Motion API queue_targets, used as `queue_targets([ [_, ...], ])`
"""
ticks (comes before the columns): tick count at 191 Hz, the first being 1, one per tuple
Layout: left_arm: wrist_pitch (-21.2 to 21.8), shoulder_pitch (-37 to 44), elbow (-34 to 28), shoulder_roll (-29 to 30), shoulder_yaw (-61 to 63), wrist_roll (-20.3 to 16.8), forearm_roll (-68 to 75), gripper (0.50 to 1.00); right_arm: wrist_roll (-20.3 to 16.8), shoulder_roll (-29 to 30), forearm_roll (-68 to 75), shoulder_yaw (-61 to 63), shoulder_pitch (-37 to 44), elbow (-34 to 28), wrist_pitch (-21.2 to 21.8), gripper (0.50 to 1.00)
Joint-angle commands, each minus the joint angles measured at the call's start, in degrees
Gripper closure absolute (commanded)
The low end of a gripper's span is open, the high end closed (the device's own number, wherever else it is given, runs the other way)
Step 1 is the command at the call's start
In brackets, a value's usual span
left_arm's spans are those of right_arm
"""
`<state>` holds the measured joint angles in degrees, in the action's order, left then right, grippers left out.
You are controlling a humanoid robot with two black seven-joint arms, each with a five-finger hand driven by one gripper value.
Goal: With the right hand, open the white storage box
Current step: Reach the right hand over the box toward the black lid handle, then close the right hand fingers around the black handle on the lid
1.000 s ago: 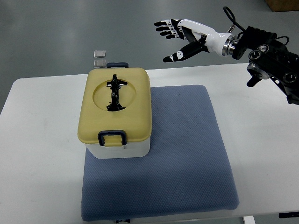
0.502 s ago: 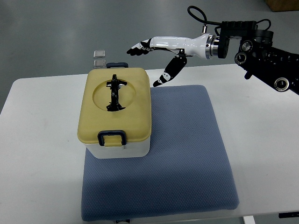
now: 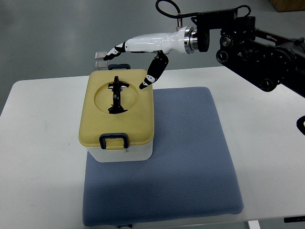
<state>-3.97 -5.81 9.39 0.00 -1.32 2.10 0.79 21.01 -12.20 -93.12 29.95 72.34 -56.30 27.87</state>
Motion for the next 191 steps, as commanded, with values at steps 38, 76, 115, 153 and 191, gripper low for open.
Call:
queue_targets([
  [38,0.0,-0.1,0.1,0.0,-0.1,-0.1,0.0,0.500,0.3,2.1,-8.7,-1.0,2.5,0.0,-0.2,0.583],
  [76,0.0,-0.1,0.0,0.0,-0.1,0.0,0.0,0.500,1.2,2.6,-9.0,-4.6,5.3,-0.4,-0.2,0.587],
  [115,0.0,-0.1,0.0,0.0,-0.1,0.0,-0.1,0.500,3.0,4.9,-8.9,-5.6,6.0,-0.7,-0.2,0.587],
  [153,0.0,-0.1,0.0,0.0,0.0,0.0,0.0,0.500,3.1,7.1,-9.1,-5.8,5.8,-0.7,-0.2,0.595],
  [191,0.0,-0.1,-0.1,0.0,0.0,0.0,-0.1,0.500,3.0,7.1,-9.1,-6.8,5.9,-0.6,-0.1,0.597],
])
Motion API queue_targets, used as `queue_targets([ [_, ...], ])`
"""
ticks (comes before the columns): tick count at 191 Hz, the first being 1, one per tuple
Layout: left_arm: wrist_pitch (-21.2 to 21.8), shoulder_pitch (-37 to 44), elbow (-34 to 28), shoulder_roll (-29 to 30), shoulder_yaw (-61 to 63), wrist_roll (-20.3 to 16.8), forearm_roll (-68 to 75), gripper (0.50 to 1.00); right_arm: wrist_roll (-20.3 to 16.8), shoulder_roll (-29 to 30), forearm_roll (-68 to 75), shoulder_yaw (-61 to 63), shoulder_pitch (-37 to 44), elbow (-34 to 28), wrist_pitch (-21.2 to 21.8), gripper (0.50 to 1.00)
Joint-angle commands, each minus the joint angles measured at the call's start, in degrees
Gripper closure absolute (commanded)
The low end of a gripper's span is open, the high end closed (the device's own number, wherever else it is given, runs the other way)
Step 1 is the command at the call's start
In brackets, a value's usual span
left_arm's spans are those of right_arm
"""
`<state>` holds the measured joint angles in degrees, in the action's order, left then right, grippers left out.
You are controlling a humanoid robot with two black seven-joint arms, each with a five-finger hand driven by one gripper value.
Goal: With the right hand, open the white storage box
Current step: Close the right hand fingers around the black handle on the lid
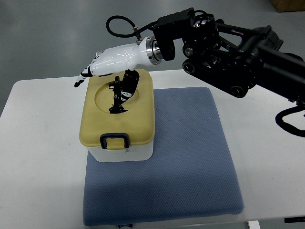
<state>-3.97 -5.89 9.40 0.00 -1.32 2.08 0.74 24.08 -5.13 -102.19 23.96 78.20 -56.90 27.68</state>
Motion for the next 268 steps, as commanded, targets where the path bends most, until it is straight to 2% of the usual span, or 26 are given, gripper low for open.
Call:
queue_targets([
  [1,0.0,0.0,-0.1,0.0,0.0,0.0,0.0,0.500,-0.1,0.0,0.0,-0.8,0.0,0.0,0.1,0.597],
  [42,0.0,0.0,-0.1,0.0,0.0,0.0,0.0,0.500,-0.1,-0.1,-2.4,-2.9,0.3,0.1,0.1,0.609],
  [69,0.0,0.0,-0.1,0.0,0.0,0.0,0.0,0.500,-0.1,0.0,-4.3,-2.9,0.1,0.2,0.0,0.636],
  [91,0.0,0.0,-0.1,0.0,0.0,0.0,0.0,0.500,-0.1,0.0,-5.0,-2.9,0.1,0.4,-0.1,0.671],
  [104,0.0,0.0,-0.1,0.0,0.1,0.0,0.0,0.500,-0.1,0.0,-5.8,-2.9,-0.1,0.5,-0.3,0.707],
  [177,0.0,0.0,-0.1,0.0,0.0,0.0,0.0,0.500,-0.1,0.0,-7.9,-3.0,0.0,0.6,-1.5,0.777],
  [209,0.0,0.0,-0.1,0.0,0.1,0.0,0.0,0.500,0.0,0.0,-8.8,-3.0,0.0,0.6,-1.6,0.844],
  [268,0.0,0.0,0.0,0.0,0.1,0.0,0.0,0.500,1.4,0.0,-8.7,-3.0,0.1,0.4,-2.7,0.881],
])
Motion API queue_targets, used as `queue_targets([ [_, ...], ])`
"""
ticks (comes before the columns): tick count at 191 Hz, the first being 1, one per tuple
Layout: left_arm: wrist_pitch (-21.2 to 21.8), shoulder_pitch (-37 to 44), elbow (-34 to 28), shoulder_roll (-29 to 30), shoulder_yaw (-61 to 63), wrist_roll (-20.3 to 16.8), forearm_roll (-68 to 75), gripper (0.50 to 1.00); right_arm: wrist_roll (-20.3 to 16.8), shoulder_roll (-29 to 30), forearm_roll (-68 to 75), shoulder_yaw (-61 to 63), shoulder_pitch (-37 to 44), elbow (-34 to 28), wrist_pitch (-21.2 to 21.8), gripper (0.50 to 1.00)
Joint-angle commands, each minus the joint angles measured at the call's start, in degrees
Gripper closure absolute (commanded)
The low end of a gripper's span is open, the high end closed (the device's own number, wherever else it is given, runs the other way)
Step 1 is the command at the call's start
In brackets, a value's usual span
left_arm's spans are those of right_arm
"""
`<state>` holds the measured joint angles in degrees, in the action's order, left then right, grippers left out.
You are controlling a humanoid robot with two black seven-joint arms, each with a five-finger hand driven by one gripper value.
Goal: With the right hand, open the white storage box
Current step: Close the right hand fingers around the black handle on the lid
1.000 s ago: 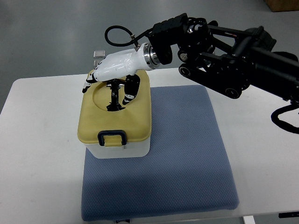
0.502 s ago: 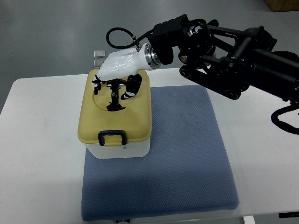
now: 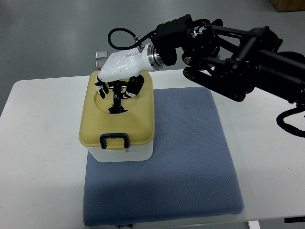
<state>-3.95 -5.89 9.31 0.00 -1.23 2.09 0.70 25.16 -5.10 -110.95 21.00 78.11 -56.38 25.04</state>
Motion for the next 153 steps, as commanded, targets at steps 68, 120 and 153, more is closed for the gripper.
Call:
queue_targets([
  [68,0.0,0.0,0.0,0.0,0.0,-0.1,0.0,0.500,1.6,0.0,-0.1,-1.6,1.6,-0.2,-0.1,0.918],
  [120,0.0,0.0,0.0,0.0,0.0,0.0,0.0,0.500,1.6,1.0,-0.2,-1.6,0.7,-0.2,-1.3,1.000],
  [153,0.0,0.0,0.1,0.0,-0.1,0.0,0.0,0.500,2.3,1.0,-0.2,-1.7,0.7,-0.2,-3.2,1.000],
])
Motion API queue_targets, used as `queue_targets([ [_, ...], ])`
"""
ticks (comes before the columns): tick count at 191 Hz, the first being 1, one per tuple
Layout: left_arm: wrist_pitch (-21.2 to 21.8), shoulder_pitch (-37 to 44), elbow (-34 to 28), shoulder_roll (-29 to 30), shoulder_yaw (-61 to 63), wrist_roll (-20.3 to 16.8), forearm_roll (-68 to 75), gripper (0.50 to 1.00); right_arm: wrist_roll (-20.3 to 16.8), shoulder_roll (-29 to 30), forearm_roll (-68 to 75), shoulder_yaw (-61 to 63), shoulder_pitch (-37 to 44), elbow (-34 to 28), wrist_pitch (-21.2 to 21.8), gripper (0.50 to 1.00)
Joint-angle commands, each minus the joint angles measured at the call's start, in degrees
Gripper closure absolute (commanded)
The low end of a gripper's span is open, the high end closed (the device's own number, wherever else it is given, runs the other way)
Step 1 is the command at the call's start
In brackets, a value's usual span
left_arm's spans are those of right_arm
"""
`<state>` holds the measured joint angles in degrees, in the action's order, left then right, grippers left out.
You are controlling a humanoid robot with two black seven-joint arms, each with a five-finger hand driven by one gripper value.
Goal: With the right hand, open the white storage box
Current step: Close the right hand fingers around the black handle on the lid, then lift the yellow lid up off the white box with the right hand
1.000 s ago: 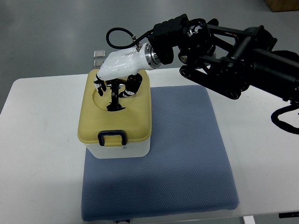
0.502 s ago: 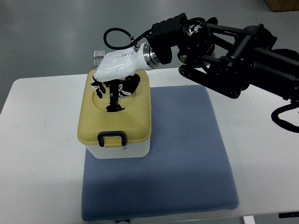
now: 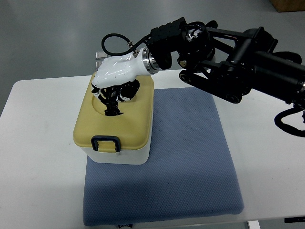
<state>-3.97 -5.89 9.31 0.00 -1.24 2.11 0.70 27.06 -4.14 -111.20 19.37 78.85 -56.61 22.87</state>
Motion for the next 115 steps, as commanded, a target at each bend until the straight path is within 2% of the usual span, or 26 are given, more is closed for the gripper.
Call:
queue_targets([
  [1,0.0,0.0,0.1,0.0,-0.1,-0.1,0.0,0.500,0.4,0.0,0.0,0.0,0.1,0.0,-1.2,1.000],
  [35,0.0,0.0,0.0,0.0,-0.1,0.0,0.0,0.500,1.9,-0.1,0.0,-0.2,0.8,0.0,-3.7,1.000],
  [115,0.0,-0.1,0.2,0.0,-0.1,0.0,0.1,0.500,2.4,-2.0,1.5,0.9,2.4,0.4,-5.5,1.000],
])
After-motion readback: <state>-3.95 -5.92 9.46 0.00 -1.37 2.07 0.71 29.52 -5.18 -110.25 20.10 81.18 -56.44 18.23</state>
